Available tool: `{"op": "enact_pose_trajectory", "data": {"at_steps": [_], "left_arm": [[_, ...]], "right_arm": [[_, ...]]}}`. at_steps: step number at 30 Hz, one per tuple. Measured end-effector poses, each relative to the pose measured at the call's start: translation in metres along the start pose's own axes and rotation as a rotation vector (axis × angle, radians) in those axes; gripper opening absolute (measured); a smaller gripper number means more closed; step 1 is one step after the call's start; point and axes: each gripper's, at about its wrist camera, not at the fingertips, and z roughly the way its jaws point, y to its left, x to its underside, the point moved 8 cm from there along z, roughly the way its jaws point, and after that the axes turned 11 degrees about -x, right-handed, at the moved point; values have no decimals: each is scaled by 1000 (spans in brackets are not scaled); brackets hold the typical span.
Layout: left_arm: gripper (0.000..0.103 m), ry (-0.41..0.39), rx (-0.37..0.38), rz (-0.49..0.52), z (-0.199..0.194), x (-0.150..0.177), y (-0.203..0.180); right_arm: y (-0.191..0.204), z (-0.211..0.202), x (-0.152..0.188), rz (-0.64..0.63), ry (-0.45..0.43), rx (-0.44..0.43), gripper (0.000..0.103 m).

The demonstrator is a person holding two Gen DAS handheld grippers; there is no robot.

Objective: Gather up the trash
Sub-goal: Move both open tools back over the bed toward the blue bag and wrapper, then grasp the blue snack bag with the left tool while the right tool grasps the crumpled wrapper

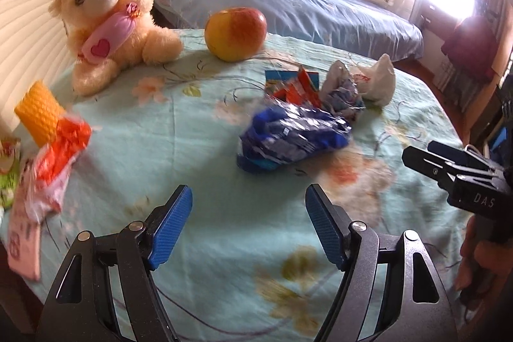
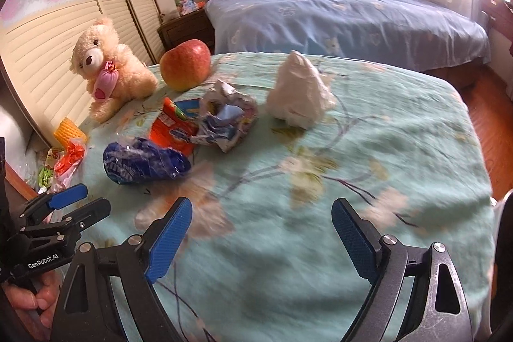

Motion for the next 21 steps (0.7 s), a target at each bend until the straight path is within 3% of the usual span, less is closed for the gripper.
{"op": "enact_pose_trajectory", "data": {"at_steps": [2, 9, 19, 20, 21], "left_arm": [[75, -2, 8, 20, 6, -5, 4], [75, 13, 59, 76, 23, -17, 8], [75, -3, 141, 169, 28, -21, -12], [75, -2, 140, 176, 29, -21, -14], [74, 1, 138, 185, 31, -20, -16]], "right_arm": [[1, 7, -5, 5, 2, -7, 89], [7, 27, -19, 16, 20, -30, 67], [19, 54, -40, 20, 30, -70, 67], [18, 59, -42, 23, 34, -71, 63], [18, 62, -42, 25, 38, -71, 53]]}}
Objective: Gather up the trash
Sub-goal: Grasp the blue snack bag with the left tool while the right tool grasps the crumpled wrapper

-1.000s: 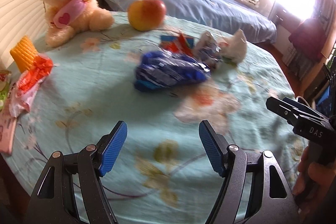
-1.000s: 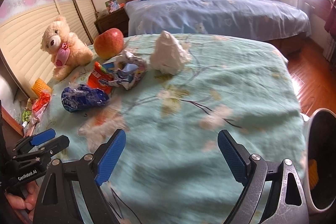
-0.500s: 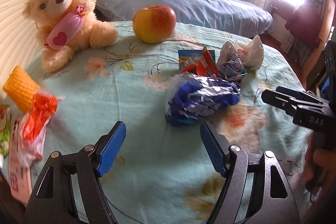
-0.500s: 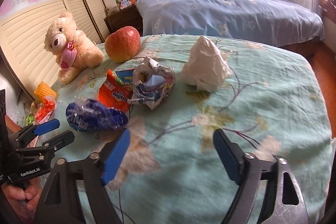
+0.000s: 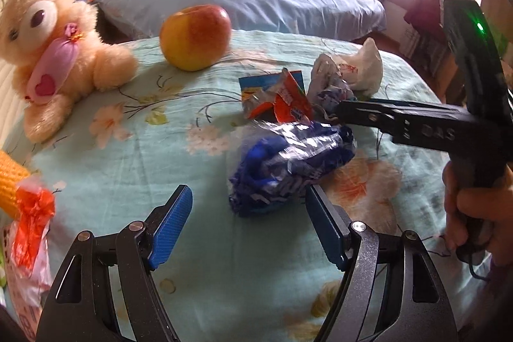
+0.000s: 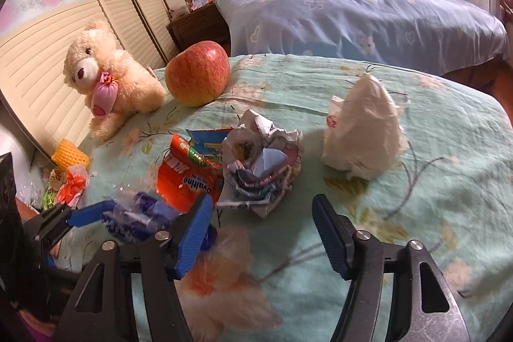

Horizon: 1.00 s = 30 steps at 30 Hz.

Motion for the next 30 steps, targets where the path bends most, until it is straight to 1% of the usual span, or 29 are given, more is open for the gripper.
{"op": "enact_pose_trajectory", "data": {"at_steps": [1, 2, 3, 5, 6, 7, 9, 11, 12, 14, 20, 21, 23, 25, 26, 27, 29, 30], "left_arm": [[72, 2, -1, 7, 1, 0, -2], [65, 4, -4, 18, 2, 1, -4], [61, 7, -8, 26, 2, 2, -5], [43, 13, -20, 31, 3, 3, -6], [38, 19, -14, 27, 4, 3, -6], [28, 23, -5, 24, 4, 3, -7], [28, 25, 2, 24, 3, 4, -9], [25, 17, -4, 40, 0, 6, -12], [23, 11, -5, 48, -3, 7, -14], [20, 3, -1, 57, -8, 9, -19], [18, -6, -14, 38, -19, 19, -18], [17, -5, -16, 29, -20, 21, -16], [17, -2, -25, 3, -24, 27, -10], [17, 0, -32, -18, -27, 32, -4], [17, -2, -40, -27, -30, 35, -1], [17, -4, -50, -38, -33, 37, 2], [17, -5, -54, -62, -36, 41, 9], [17, -3, -56, -76, -38, 42, 12]], "right_arm": [[0, 3, 0, 3, 6, -2, 47], [-1, 7, 0, 7, 16, -3, 33], [-1, 8, 1, 9, 21, 3, 31], [0, 7, 2, 2, 18, 10, 30], [0, 6, 3, -2, 16, 12, 27], [0, 5, 4, -5, 13, 12, 25], [1, 3, 6, -7, 12, 9, 22], [2, -1, 9, -9, 12, 7, 19], [2, -2, 10, -10, 10, 5, 1], [3, -7, 12, -9, 13, 4, 1], [4, -25, 24, -13, 5, 1, 1], [4, -27, 25, -17, 6, 1, 2], [6, -30, 26, -6, 3, -24, 7], [7, -29, 26, 1, 4, -29, 13], [7, -29, 25, 5, 3, -33, 22], [8, -28, 24, 7, 0, -37, 40], [10, -27, 22, 7, -9, -39, 59], [11, -25, 21, 4, -16, -35, 60]]}}
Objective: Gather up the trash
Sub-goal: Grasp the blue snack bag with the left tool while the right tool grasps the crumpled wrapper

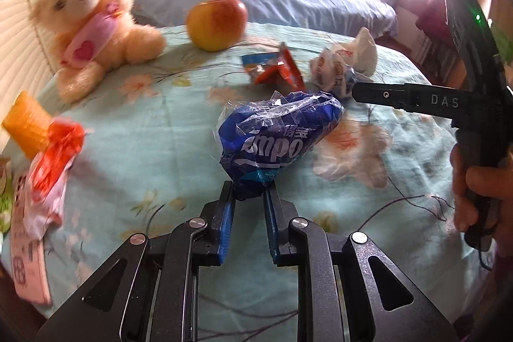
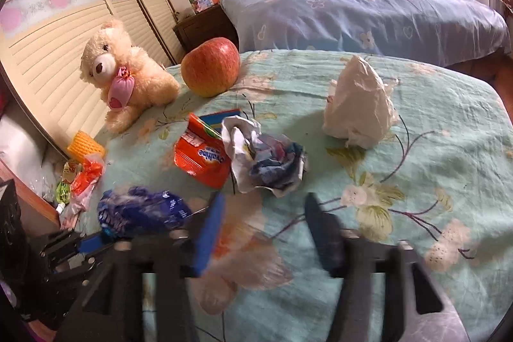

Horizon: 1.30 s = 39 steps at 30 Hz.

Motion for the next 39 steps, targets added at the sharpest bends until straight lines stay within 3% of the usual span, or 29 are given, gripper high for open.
{"op": "enact_pose_trajectory", "data": {"at_steps": [5, 7, 8, 11, 19, 22, 24, 26, 32, 34, 35, 39], "left_arm": [[17, 4, -10, -37, -1, 3, 9], [17, 4, -9, -43, -2, 2, 9], [17, 3, -8, -44, -2, 2, 7], [17, 0, -1, -46, -3, 1, 3], [17, -18, 8, -23, -10, -1, -17], [17, -17, 4, -31, -11, 0, -18], [17, -15, 3, -38, -12, 0, -17], [17, -12, 3, -43, -12, 1, -16], [17, 3, 4, -56, -9, 4, -14], [17, 5, 5, -59, -10, 5, -15], [17, 4, 7, -59, -10, 4, -16], [16, -4, 15, -52, -13, 3, -24]], "right_arm": [[-9, 14, -6, 29, 1, 25, 60], [-12, 20, -8, 33, 3, 26, 53], [-13, 21, -8, 29, 2, 32, 29], [-13, 20, -6, 18, 9, 40, 0], [-14, -6, 3, 22, -11, 21, 0], [-17, -9, 1, 54, -18, 3, 15], [-18, -11, -4, 63, -38, 1, 34], [-19, -12, -11, 64, -62, 12, 36], [-30, 5, -23, 100, -67, 35, 34], [-32, 10, -22, 100, -56, 38, 18], [-33, 12, -22, 93, -51, 46, 3], [-29, 0, -16, 70, -65, 50, 1]]}}
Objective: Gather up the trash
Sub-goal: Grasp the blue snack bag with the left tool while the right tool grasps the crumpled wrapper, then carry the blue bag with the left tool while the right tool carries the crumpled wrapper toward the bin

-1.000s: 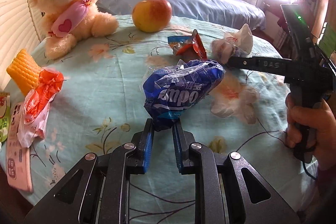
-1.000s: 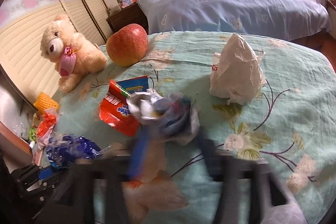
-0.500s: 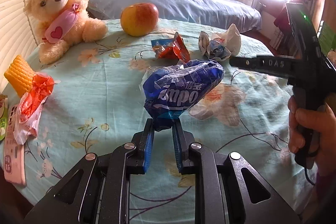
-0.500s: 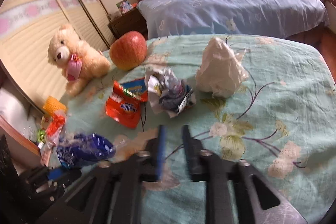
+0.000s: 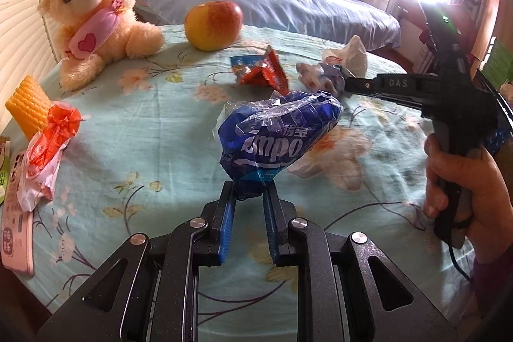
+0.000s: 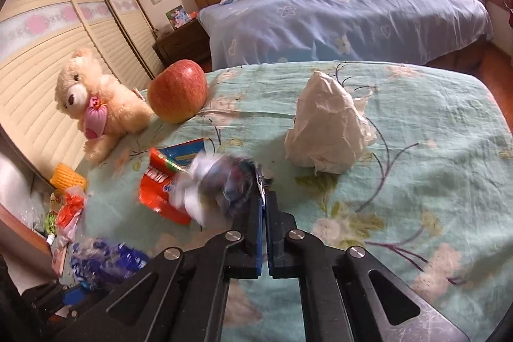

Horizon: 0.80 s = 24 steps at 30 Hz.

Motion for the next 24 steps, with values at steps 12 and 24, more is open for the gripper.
{"op": "enact_pose_trajectory", "data": {"at_steps": [12, 24], "left_arm": [[16, -14, 64, 73, -9, 0, -58], [16, -24, 143, 186, -24, 3, -140]], "right_arm": [[-28, -86, 34, 4, -52, 29, 1], [-83, -166, 69, 74, -143, 150, 1]]}}
